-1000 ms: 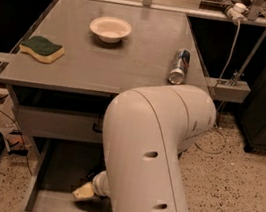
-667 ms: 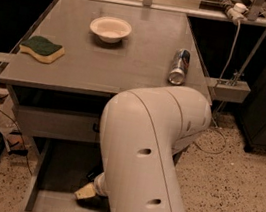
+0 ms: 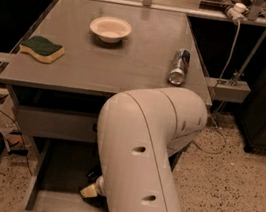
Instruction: Pick rxbar chocolate from middle drawer and place on counter
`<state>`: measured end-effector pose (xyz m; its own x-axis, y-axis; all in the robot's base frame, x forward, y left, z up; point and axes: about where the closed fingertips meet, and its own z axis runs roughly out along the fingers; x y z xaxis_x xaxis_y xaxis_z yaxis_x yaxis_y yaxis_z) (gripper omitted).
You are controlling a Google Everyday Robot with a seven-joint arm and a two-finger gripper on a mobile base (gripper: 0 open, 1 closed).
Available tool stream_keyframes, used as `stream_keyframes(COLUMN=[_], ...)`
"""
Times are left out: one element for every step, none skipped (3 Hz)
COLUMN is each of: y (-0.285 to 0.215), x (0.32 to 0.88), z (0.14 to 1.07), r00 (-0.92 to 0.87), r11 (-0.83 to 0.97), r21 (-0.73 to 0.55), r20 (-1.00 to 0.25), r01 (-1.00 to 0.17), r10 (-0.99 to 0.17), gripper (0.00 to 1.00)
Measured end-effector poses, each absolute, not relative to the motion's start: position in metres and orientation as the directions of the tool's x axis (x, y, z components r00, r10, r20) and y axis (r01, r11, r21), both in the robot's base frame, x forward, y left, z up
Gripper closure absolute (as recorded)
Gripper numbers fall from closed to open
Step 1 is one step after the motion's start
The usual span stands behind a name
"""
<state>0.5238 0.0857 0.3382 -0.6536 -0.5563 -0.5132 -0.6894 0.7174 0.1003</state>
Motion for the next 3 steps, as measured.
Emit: stream_keyframes(y=[0.0857,0.0857,0.0857], x=[0.5238,0.5238,0.5238], z=[0.3382,0.3382,0.3382], r00=[-0.654,-0.654,-0.654], r11=[0.717,0.717,0.717], r21=[0.1,0.1,0.1], r20=[-0.513,-0.513,-0.513], r01=[-0.689,-0.689,-0.689], r10=[-0.556,-0.556,-0.556], gripper=[0.42,0.66,0.89])
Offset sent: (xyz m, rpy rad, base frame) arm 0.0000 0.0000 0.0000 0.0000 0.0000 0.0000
